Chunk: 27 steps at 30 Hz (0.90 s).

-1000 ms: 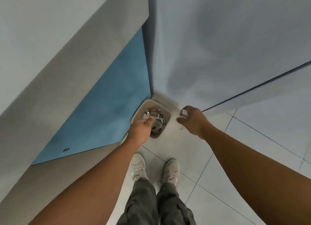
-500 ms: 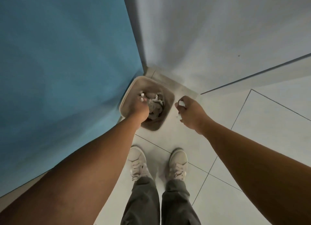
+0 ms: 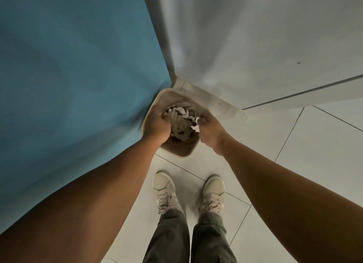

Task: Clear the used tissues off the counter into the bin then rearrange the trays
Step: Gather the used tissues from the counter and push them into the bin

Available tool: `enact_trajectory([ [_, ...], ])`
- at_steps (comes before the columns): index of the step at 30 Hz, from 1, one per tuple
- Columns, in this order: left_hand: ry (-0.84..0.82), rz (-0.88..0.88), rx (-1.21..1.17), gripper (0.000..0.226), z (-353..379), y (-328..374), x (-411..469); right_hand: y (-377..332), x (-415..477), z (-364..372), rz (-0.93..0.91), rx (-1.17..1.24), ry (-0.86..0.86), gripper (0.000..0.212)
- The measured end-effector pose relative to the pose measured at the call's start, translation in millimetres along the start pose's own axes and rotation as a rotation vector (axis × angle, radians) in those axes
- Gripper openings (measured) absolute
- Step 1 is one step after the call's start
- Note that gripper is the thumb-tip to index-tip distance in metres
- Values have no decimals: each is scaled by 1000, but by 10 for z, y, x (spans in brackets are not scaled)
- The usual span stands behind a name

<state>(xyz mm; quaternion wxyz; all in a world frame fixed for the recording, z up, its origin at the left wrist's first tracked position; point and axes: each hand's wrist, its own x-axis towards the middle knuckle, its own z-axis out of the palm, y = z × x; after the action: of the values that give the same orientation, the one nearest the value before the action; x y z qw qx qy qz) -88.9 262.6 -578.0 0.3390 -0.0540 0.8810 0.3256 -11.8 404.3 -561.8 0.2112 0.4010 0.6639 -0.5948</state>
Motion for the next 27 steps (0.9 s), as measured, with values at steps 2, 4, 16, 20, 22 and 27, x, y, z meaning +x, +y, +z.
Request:
enact_trajectory([
  [2,1,-29,-13,42,-64,-85,-29,-28,78,114,-63,-159,-42,31],
  [4,4,-40,-23,42,-112,-157,-62,-56,148,235,-69,-226,-94,34],
  [16,0,79,48,39,-160,-101,-368,22,46,245,-6,-315,9,46],
  [20,-9,139,74,41,-292,175,-697,-156,-357,37,-135,-469,25,41],
  [22,3,199,104,42,-405,359,-925,-299,-584,-80,-178,-520,25,48],
  [27,47,257,169,42,-789,902,-1544,-773,-1294,-393,-322,-563,46,52],
])
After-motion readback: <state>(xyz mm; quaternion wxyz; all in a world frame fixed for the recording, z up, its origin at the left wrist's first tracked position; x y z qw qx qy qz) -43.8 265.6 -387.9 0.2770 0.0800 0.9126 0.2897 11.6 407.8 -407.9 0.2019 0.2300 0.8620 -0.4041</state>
